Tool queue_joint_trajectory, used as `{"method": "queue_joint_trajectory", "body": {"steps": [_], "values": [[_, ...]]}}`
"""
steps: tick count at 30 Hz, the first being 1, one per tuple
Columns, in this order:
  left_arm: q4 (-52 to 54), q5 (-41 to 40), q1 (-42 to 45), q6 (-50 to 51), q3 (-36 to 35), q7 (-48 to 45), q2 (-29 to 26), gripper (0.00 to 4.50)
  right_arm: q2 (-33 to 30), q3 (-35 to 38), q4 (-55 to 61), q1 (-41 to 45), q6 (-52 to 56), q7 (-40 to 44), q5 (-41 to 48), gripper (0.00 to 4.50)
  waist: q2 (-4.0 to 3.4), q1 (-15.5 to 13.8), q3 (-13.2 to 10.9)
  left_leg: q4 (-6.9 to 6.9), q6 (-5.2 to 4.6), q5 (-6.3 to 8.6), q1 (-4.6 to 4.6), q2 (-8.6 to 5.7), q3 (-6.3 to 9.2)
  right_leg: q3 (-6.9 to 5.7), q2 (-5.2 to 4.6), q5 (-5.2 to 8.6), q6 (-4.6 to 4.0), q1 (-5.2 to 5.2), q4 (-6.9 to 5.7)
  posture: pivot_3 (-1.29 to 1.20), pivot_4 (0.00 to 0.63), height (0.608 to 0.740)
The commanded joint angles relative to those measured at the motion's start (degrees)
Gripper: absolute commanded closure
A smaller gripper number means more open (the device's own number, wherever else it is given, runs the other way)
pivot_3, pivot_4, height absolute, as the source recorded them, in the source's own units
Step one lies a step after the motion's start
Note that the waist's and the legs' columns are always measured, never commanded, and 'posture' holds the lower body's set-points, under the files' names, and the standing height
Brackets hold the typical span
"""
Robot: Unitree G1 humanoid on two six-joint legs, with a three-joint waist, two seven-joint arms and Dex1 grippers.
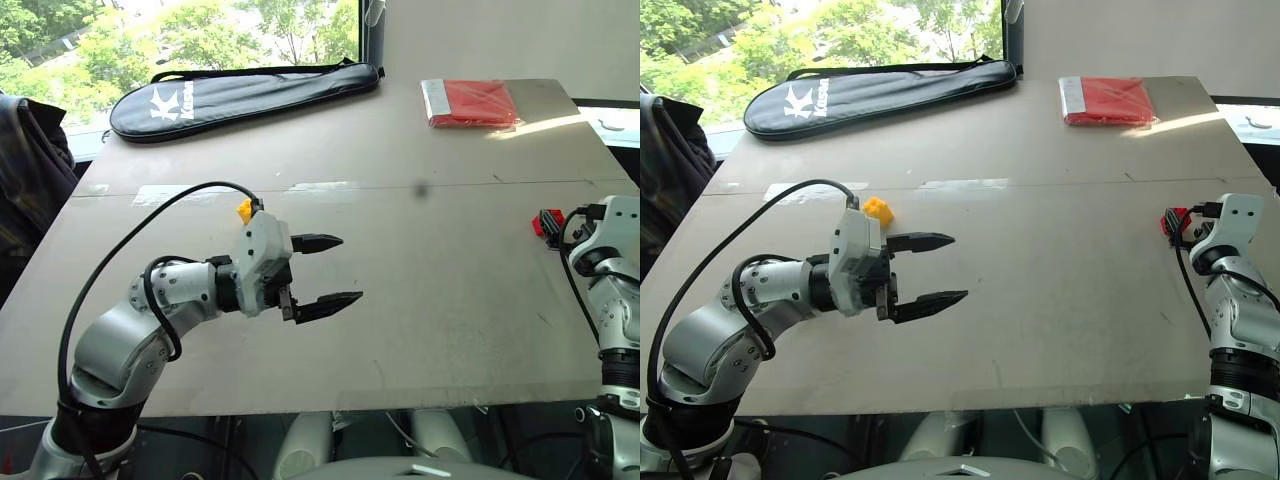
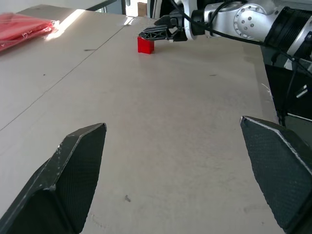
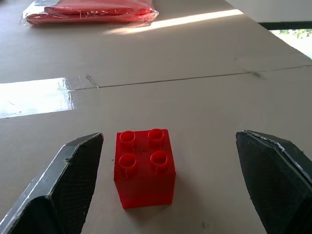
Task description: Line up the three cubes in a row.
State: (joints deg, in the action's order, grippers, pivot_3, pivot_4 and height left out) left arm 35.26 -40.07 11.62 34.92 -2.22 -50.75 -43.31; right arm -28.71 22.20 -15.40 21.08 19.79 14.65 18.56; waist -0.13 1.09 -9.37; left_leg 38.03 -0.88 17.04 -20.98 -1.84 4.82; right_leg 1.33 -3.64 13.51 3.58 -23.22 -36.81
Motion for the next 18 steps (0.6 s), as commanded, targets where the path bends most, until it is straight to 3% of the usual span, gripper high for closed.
{"method": "queue_joint_trajectory", "body": {"steps": [1,7,8,10,15,18], "values": [[2.3,-1.3,0.0,0.3,-1.5,0.2,-0.8,0.02,-0.1,-0.6,-1.6,1.6,-0.9,0.7,-0.5,0.0,0.0,0.0,0.0,0.0,0.0,0.0,0.0,0.0,0.0,0.0,0.01,0.0,0.0,0.0,-0.01,0.0,0.15,0.74],[2.2,-1.8,-0.8,-0.1,-2.9,-0.1,-1.0,0.02,-0.2,-2.4,-5.4,2.9,-1.5,2.7,-1.0,0.0,-0.01,0.0,0.0,0.01,-0.02,0.01,0.02,0.0,-0.03,0.04,0.02,0.0,0.0,0.0,-0.02,0.0,0.15,0.74],[2.1,-1.7,-1.3,-0.4,-3.0,-0.5,-1.0,0.0,-0.2,-2.6,-5.6,3.0,-1.6,3.0,-1.0,0.52,-0.01,0.0,0.0,0.01,-0.01,0.0,0.02,0.0,-0.03,0.04,0.02,0.0,0.0,0.0,-0.02,0.0,0.15,0.74],[1.9,-1.5,-1.7,-1.0,-3.3,-0.7,-0.7,0.0,-0.3,-2.9,-5.9,3.1,-2.0,3.2,-1.3,0.78,-0.01,0.0,0.0,0.01,0.0,-0.01,0.02,0.0,-0.03,0.04,0.02,0.0,0.0,0.0,-0.02,0.0,0.15,0.74],[1.3,-1.1,-1.4,-2.2,-2.8,0.5,1.2,0.0,-0.7,-3.3,-6.4,3.3,-2.9,3.9,-1.9,3.24,-0.01,-0.1,0.0,0.01,0.01,-0.01,0.02,0.0,-0.04,0.06,0.02,-0.01,0.0,0.0,-0.02,0.0,0.15,0.74],[1.3,-0.3,-2.2,-2.9,-2.2,0.4,1.6,0.0,-1.3,-4.2,-4.7,2.8,-3.2,7.1,-1.6,3.25,-0.01,-0.1,0.0,0.02,0.03,-0.02,0.02,0.0,-0.04,0.06,0.02,-0.01,0.0,0.0,-0.02,0.0,0.15,0.74]]}}
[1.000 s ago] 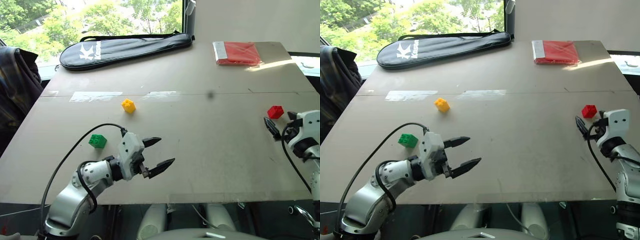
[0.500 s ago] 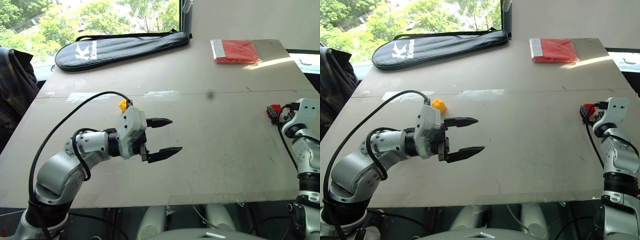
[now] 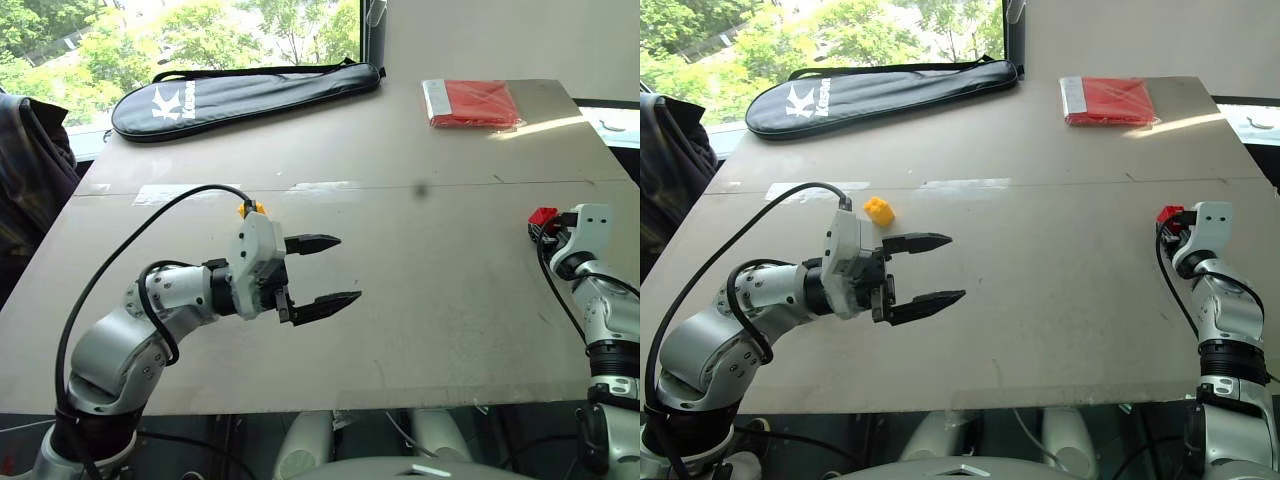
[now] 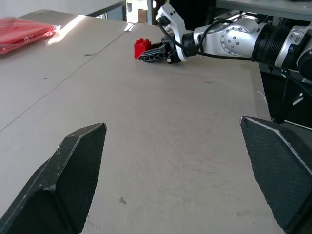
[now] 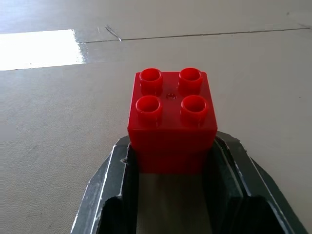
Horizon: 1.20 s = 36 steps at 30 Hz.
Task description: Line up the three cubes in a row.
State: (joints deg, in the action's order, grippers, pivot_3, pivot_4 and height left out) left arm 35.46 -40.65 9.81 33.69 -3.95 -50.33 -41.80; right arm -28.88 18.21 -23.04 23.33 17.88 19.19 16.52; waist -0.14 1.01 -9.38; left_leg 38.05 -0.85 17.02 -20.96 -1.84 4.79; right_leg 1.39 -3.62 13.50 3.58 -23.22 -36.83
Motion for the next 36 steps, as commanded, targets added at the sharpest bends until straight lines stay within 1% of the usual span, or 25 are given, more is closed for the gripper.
{"method": "queue_joint_trajectory", "body": {"steps": [1,3,4,6,8,9,11,14,16,19,21,24,27,31,36], "values": [[1.0,0.6,-0.8,-2.0,-0.4,-0.3,0.0,0.0,-1.2,-0.4,3.8,0.3,-1.1,3.7,0.8,3.25,-0.01,0.1,0.0,0.0,0.0,0.0,0.0,0.0,0.0,0.0,0.0,0.0,0.0,0.0,0.0,0.0,0.15,0.74],[0.6,1.2,-1.4,-2.7,-0.5,-1.1,-0.5,0.0,-1.5,-1.4,5.8,-0.5,-1.6,7.4,1.5,3.25,-0.01,0.1,0.0,-0.01,0.0,0.0,0.02,0.01,-0.03,0.03,0.0,0.0,0.0,0.0,0.0,0.0,0.15,0.74],[0.2,1.4,-1.7,-3.1,-0.7,-1.7,-0.9,0.0,-2.3,-3.1,7.7,-1.8,-2.6,11.9,1.8,3.25,-0.01,0.1,0.0,-0.01,-0.01,0.0,0.02,0.01,-0.02,0.02,0.01,0.0,0.0,0.0,0.0,0.0,0.15,0.74],[-0.8,2.3,-2.5,-4.1,-1.3,-3.7,-2.4,0.0,-4.6,-7.4,12.9,-5.9,-3.0,24.1,4.2,3.25,-0.01,0.0,0.0,-0.01,-0.06,0.03,0.01,0.01,0.0,0.01,0.01,0.0,0.0,0.0,0.0,0.0,0.15,0.74],[-1.7,2.9,-3.0,-5.1,-1.4,-5.3,-3.4,0.0,-6.4,-9.9,15.5,-8.5,-4.2,31.8,5.6,3.25,-0.01,-0.1,0.0,-0.02,-0.11,0.06,-0.01,0.02,0.07,-0.08,0.02,0.0,0.0,0.0,0.01,0.0,0.15,0.74],[-2.2,3.4,-3.2,-5.9,-1.4,-6.4,-4.1,0.0,-7.7,-11.5,15.6,-10.0,-7.2,37.3,5.4,3.25,-0.01,-0.1,0.0,-0.02,-0.12,0.07,0.0,0.02,0.08,-0.08,0.02,0.0,0.0,0.0,0.01,0.0,0.15,0.74],[-3.2,4.1,-3.3,-7.2,-1.1,-8.4,-5.1,0.0,-9.6,-13.7,14.0,-11.4,-12.8,45.1,4.7,3.25,0.01,-0.2,0.0,0.01,-0.13,0.07,0.0,0.02,0.06,-0.08,0.01,0.0,0.01,0.01,0.01,0.0,0.15,0.74],[-4.3,4.7,-2.6,-8.9,-0.4,-11.1,-6.0,0.0,-12.1,-17.1,8.1,-9.4,-20.3,55.6,3.0,3.25,0.02,0.0,-0.1,0.07,-0.13,0.07,0.01,0.01,0.01,-0.07,0.01,0.0,0.01,0.03,0.01,0.0,0.15,0.74],[-5.0,5.1,-1.7,-9.6,0.0,-12.3,-6.1,0.0,-13.4,-19.0,4.0,-6.6,-24.0,62.5,2.6,3.25,0.08,0.1,-0.1,0.11,-0.13,0.07,0.07,0.03,-0.07,-0.01,0.01,0.0,0.01,0.04,0.01,0.0,0.15,0.74],[-5.4,5.2,-0.6,-10.1,0.5,-13.2,-5.8,0.0,-13.2,-20.0,-1.9,-1.0,-27.0,70.7,3.7,3.25,0.15,0.3,-0.2,0.11,-0.11,0.07,0.11,0.08,-0.08,-0.01,0.06,0.0,0.01,0.05,0.0,0.0,0.15,0.74],[-5.3,5.5,-0.4,-10.3,0.8,-13.4,-5.7,0.0,-13.6,-21.7,-6.5,2.3,-30.4,72.9,1.8,3.25,0.16,0.5,-0.2,0.11,-0.08,0.04,0.11,0.09,-0.07,-0.01,0.05,0.0,0.0,0.05,0.0,0.0,0.15,0.74],[-4.3,5.6,-0.7,-10.2,0.8,-12.9,-5.5,0.0,-14.8,-25.7,-11.9,6.2,-33.6,73.3,3.0,3.25,0.25,0.5,-0.3,0.09,0.08,-0.04,0.06,0.08,-0.01,-0.04,0.01,-0.01,0.0,0.04,0.01,0.0,0.15,0.74],[-3.3,5.2,-1.1,-9.8,0.5,-12.1,-5.4,0.0,-15.2,-28.3,-15.3,9.3,-34.7,73.3,4.7,3.25,0.29,0.3,-0.3,0.06,0.12,-0.05,-0.02,0.05,0.04,-0.08,-0.06,-0.01,0.0,-0.02,0.02,0.0,0.15,0.74],[-1.0,4.9,-2.7,-9.1,0.7,-10.4,-5.1,0.0,-15.7,-33.3,-20.4,14.0,-37.7,73.3,4.2,3.25,0.27,0.2,-0.4,0.07,0.13,-0.06,0.0,0.05,-0.03,-0.02,-0.08,-0.01,-0.01,-0.02,0.02,0.0,0.15,0.74],[0.6,4.5,-4.6,-8.1,0.3,-9.0,-5.5,0.0,-16.1,-39.4,-24.9,18.8,-39.7,73.3,7.3,3.25,0.26,0.0,-0.4,0.07,0.13,-0.06,0.0,0.05,0.01,-0.06,-0.08,-0.01,-0.01,-0.02,0.01,0.0,0.15,0.74]]}}
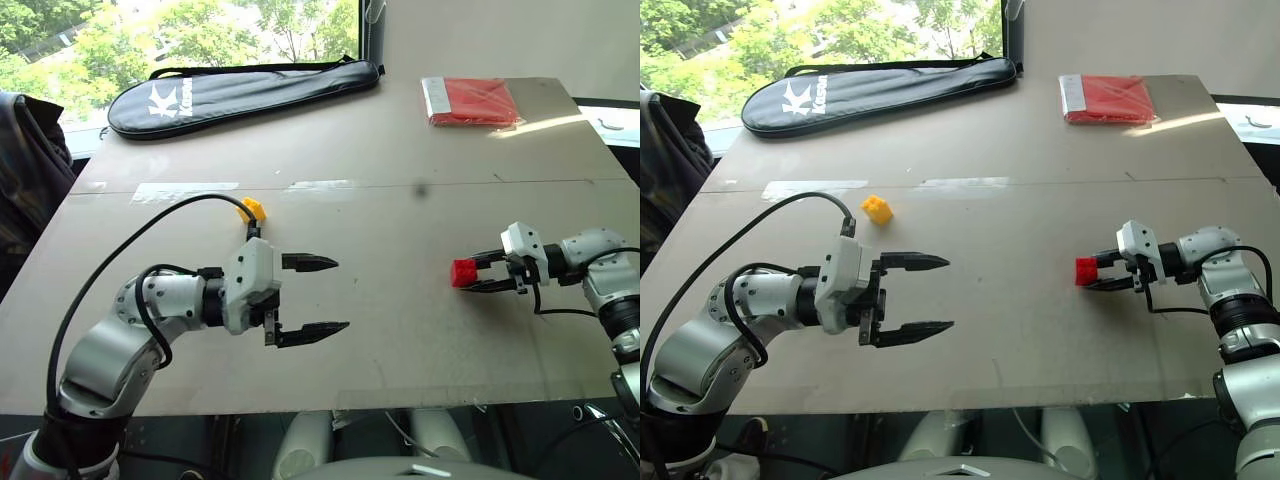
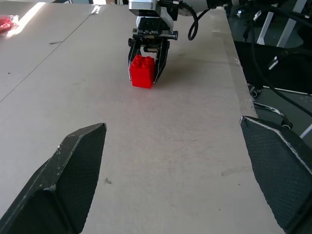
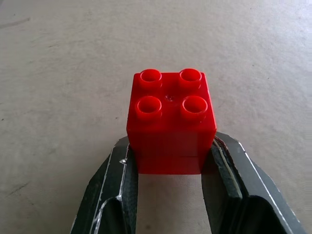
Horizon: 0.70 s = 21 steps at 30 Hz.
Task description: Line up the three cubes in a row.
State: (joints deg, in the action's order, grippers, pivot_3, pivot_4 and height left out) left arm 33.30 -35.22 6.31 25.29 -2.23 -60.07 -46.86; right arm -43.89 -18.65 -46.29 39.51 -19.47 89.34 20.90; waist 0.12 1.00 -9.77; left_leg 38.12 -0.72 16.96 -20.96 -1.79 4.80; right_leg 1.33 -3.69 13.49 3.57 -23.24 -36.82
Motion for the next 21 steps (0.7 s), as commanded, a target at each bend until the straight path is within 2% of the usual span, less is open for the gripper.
{"method": "queue_joint_trajectory", "body": {"steps": [1,12,14,15,18,19,21], "values": [[2.9,-0.9,-1.4,0.3,-1.5,0.8,-0.6,0.0,-1.1,-3.5,-2.3,3.3,-2.6,3.2,3.5,3.25,-0.01,0.0,0.0,0.0,0.0,0.0,0.0,0.0,0.0,0.0,0.0,0.0,0.0,0.0,0.0,0.0,0.15,0.74],[3.3,0.4,-2.8,0.1,-1.6,2.3,-1.1,0.0,-0.9,-9.7,-4.4,8.0,0.3,3.2,4.9,3.25,-0.02,-0.1,0.0,0.0,0.01,0.0,-0.04,-0.02,0.0,-0.01,-0.02,0.0,0.0,-0.04,0.0,0.0,0.15,0.74],[3.4,0.4,-2.7,0.2,-1.5,2.6,-1.0,0.0,-1.4,-11.1,-4.6,8.4,-0.1,3.2,4.7,2.1,-0.02,-0.1,0.0,0.0,0.01,0.0,-0.04,-0.01,0.01,-0.01,-0.02,0.0,0.0,-0.05,0.0,0.0,0.15,0.74],[3.4,0.4,-2.8,0.2,-1.4,2.7,-1.0,0.0,-1.4,-11.2,-5.1,8.5,-0.4,3.2,4.2,1.89,-0.02,-0.1,0.0,0.0,0.01,0.0,-0.04,-0.01,0.01,-0.01,-0.02,0.0,0.0,-0.05,0.0,0.0,0.15,0.74],[3.6,0.3,-2.7,0.3,-1.3,3.1,-0.9,0.0,-0.9,-10.7,-7.0,9.3,-2.1,3.2,3.0,0.63,-0.02,-0.1,0.0,0.0,0.01,0.0,-0.05,-0.02,0.0,-0.01,-0.02,0.0,0.0,-0.05,0.0,0.0,0.15,0.74],[3.6,0.2,-2.6,0.3,-1.2,3.2,-0.9,0.0,-0.7,-10.5,-7.6,9.6,-2.8,3.2,2.5,0.29,-0.02,-0.1,0.0,0.0,0.01,0.0,-0.05,-0.02,0.0,-0.01,-0.02,0.0,0.0,-0.05,0.0,0.0,0.15,0.74],[3.7,0.2,-2.6,0.3,-1.1,3.3,-0.8,0.0,-0.1,-9.5,-9.2,10.3,-3.7,3.2,1.2,0.13,-0.02,0.0,0.0,0.0,0.01,0.0,-0.04,-0.02,-0.01,0.0,-0.02,0.0,0.0,-0.05,0.0,0.0,0.15,0.74]]}}
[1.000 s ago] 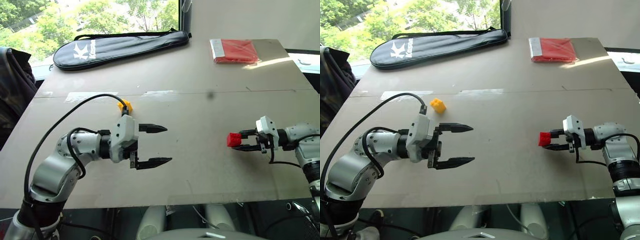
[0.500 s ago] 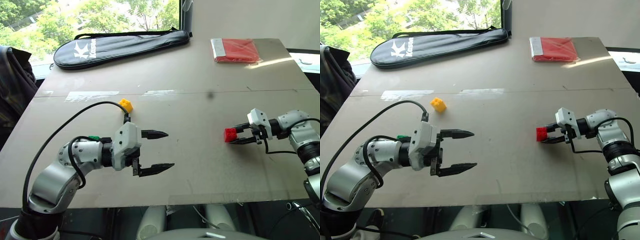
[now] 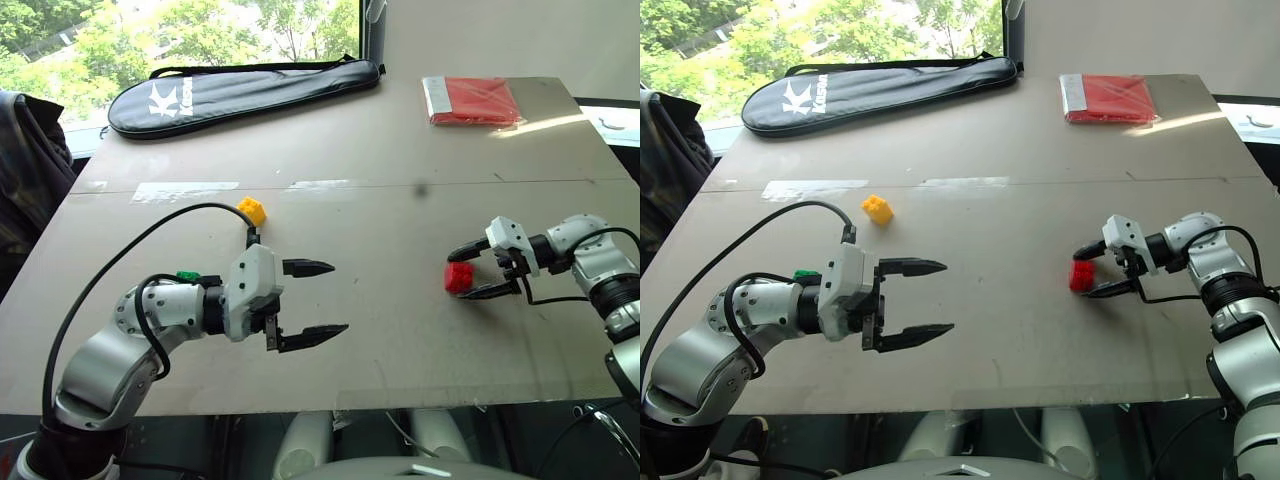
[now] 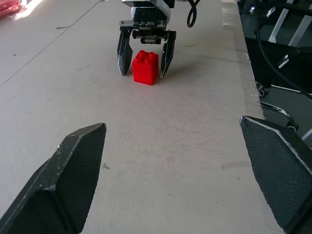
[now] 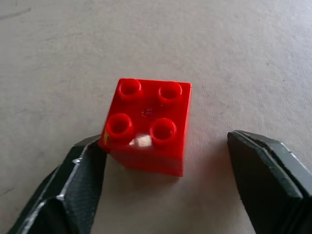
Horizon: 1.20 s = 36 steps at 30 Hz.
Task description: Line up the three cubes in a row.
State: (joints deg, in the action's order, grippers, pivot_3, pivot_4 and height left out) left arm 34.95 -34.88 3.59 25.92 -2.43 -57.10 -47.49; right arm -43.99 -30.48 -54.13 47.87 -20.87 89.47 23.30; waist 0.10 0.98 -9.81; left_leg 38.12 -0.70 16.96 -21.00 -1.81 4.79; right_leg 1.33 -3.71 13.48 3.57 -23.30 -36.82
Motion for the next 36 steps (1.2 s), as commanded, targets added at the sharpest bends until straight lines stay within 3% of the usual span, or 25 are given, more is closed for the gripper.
{"method": "queue_joint_trajectory", "body": {"steps": [1,25,28,36], "values": [[2.0,-0.2,0.2,-0.3,-0.8,0.4,-0.2,0.0,0.2,2.7,-2.1,2.4,-2.4,3.0,-1.7,0.13,0.0,0.0,0.0,0.0,0.0,0.0,0.0,0.0,0.0,0.01,0.01,0.0,0.0,0.0,0.0,0.0,0.15,0.74],[1.1,0.1,1.2,-0.5,0.2,0.2,-0.3,0.0,3.4,14.8,-9.7,5.1,-4.7,3.0,-16.4,0.13,-0.01,0.0,0.0,0.01,0.01,-0.01,0.0,-0.01,-0.01,0.01,0.01,-0.01,0.0,-0.01,-0.02,0.0,0.15,0.74],[1.6,-0.5,-1.0,-0.1,-2.1,2.3,0.4,0.0,1.9,15.7,-7.2,4.1,-3.5,3.0,-14.0,0.13,-0.01,0.0,0.0,0.01,0.01,0.0,-0.01,-0.01,-0.01,0.01,0.01,-0.01,0.0,-0.01,-0.02,0.0,0.15,0.74],[0.5,3.6,-14.3,-6.8,-12.8,14.7,11.1,0.0,-2.2,23.2,11.5,-4.5,10.1,3.0,9.0,0.13,-0.02,-0.2,0.0,0.02,0.02,0.0,-0.27,0.01,0.0,0.02,-0.3,-0.03,-0.02,-0.27,-0.06,0.0,0.15,0.74]]}}
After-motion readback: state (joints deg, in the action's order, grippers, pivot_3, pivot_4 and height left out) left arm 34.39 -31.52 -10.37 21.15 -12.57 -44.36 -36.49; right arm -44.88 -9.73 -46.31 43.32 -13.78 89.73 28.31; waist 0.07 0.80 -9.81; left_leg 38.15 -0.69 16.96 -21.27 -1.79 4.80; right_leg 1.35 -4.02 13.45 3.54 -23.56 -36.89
